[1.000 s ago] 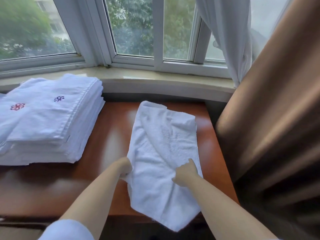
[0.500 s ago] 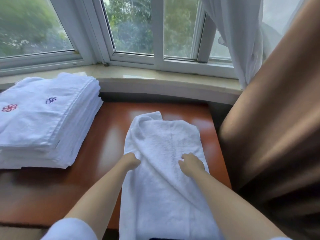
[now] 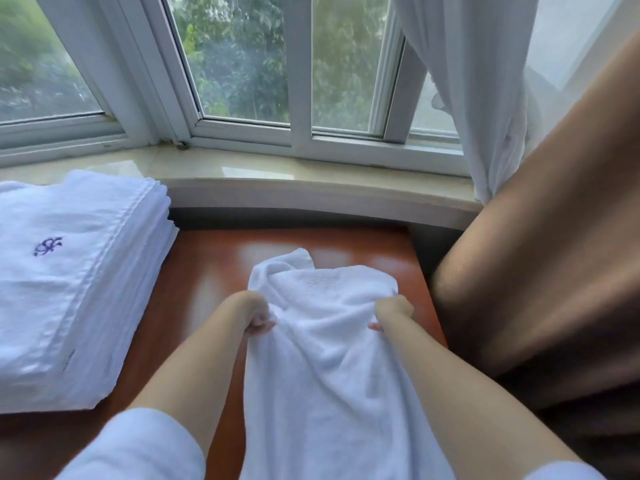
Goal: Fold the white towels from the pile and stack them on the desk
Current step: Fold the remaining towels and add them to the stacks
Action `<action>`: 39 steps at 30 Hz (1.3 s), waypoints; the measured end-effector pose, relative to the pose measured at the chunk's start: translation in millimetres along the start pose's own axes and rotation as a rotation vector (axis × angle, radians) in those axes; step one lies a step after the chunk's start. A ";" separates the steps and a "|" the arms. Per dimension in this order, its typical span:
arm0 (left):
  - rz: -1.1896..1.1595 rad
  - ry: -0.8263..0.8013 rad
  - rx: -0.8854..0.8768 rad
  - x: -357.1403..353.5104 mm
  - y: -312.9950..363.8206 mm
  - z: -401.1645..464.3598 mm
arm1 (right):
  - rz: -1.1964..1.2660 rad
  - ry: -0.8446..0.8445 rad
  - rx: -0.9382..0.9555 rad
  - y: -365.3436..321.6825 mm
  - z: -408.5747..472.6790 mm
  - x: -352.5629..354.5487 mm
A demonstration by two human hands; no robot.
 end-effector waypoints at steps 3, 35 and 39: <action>-0.043 0.145 -0.298 26.2 79.7 -37.1 | 0.045 0.043 0.358 -85.1 -34.4 31.3; 0.728 0.339 0.217 -3.5 -172.1 -50.1 | -0.951 -0.205 0.223 132.2 2.1 63.7; 0.540 0.314 0.121 -0.3 -153.6 -35.1 | -0.472 -0.276 0.172 116.4 -2.1 54.2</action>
Point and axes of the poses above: each hand's wrist, its own z-axis towards the middle knuckle, its own x-axis out of the back of the hand, y = z × x, the point moved 9 cm from there along z, towards the middle knuckle, and after that the axes turned 1 degree about -x, right-handed, at the moved point
